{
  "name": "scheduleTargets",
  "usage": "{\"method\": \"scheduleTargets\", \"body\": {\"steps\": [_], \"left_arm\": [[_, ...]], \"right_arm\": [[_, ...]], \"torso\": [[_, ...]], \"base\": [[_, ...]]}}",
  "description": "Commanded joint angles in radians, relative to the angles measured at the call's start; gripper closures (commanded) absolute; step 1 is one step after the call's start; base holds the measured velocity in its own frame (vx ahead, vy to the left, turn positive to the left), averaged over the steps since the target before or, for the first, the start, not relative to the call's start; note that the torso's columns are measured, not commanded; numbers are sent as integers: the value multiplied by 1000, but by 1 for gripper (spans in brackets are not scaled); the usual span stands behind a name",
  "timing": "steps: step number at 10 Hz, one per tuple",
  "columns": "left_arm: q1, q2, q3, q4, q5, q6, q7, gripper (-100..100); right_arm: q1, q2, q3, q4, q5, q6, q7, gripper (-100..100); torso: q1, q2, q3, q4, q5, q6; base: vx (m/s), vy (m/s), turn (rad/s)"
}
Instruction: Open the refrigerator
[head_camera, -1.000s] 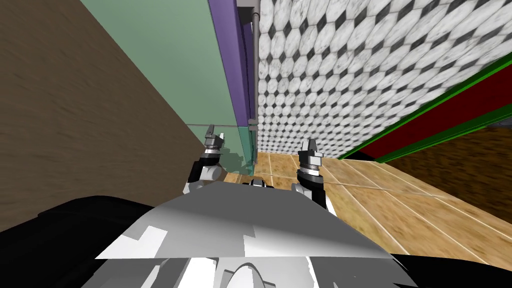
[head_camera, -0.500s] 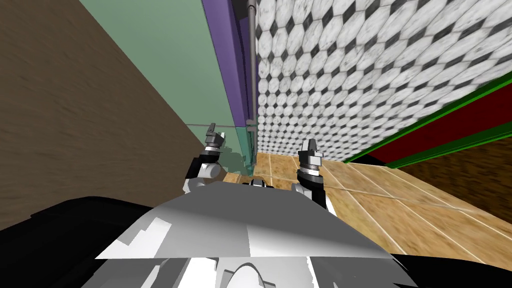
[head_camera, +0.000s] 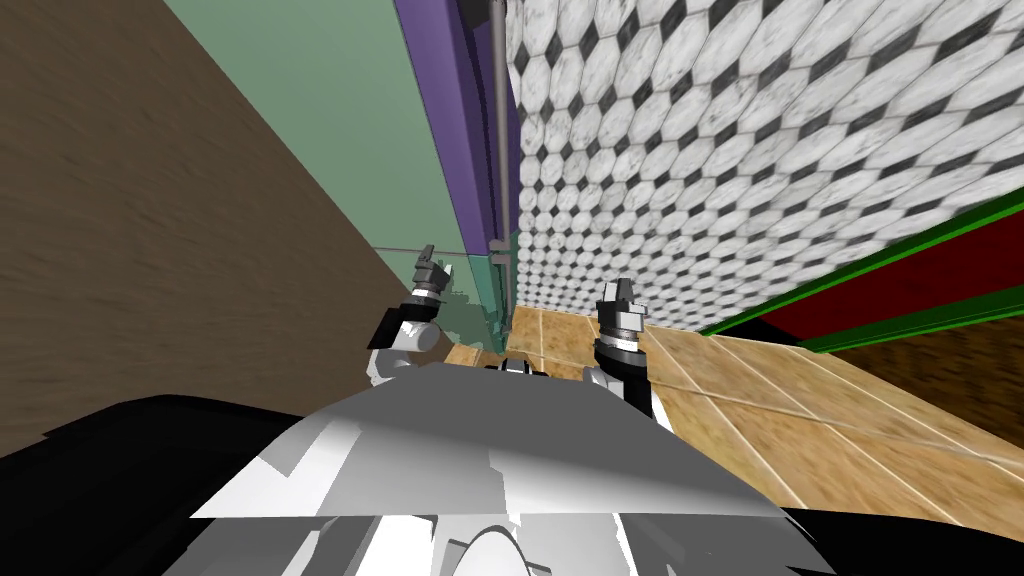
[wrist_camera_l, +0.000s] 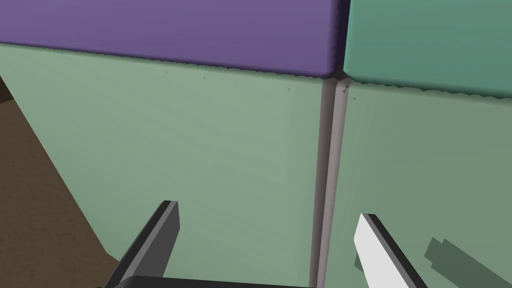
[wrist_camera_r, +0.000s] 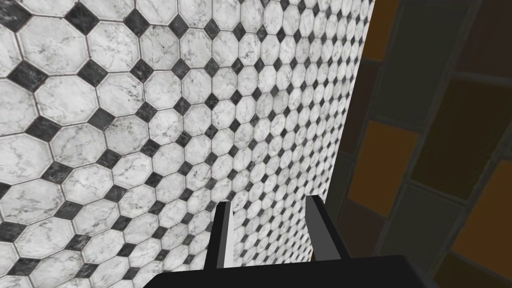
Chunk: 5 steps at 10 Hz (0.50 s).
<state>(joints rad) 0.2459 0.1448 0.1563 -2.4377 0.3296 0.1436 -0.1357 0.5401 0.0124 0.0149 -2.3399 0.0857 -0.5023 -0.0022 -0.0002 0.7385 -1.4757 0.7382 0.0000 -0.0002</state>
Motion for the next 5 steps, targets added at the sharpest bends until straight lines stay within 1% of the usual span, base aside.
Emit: {"method": "scheduleTargets", "body": {"steps": [1, 2, 3, 4, 5], "left_arm": [[-24, -1, 14, -3, 24, 71, 1, -100], [-42, -1, 24, -3, 40, 107, 1, -100], [-42, -1, 24, -3, 40, 114, 1, -100], [-60, -2, 35, -2, 57, 152, 2, -100], [-60, -2, 35, -2, 57, 159, 2, -100]], "right_arm": [[0, 0, 0, 0, 0, 0, 0, 0], [0, 0, 0, 0, 0, 0, 0, 0], [0, 0, 0, 0, 0, 0, 0, 0], [0, 0, 0, 0, 0, 0, 0, 0], [0, 0, 0, 0, 0, 0, 0, 0]], "torso": [[-2, -1, -1, 0, -1, 0], [0, -1, -1, 0, 0, 0], [1, -1, -1, 0, 0, 0], [2, 0, 0, 0, 0, 0], [1, 0, 0, 0, 0, 0]], "base": [[46, -82, 58], [46, -76, 90], [32, -57, 53], [36, -52, 106], [24, -52, 47]]}}
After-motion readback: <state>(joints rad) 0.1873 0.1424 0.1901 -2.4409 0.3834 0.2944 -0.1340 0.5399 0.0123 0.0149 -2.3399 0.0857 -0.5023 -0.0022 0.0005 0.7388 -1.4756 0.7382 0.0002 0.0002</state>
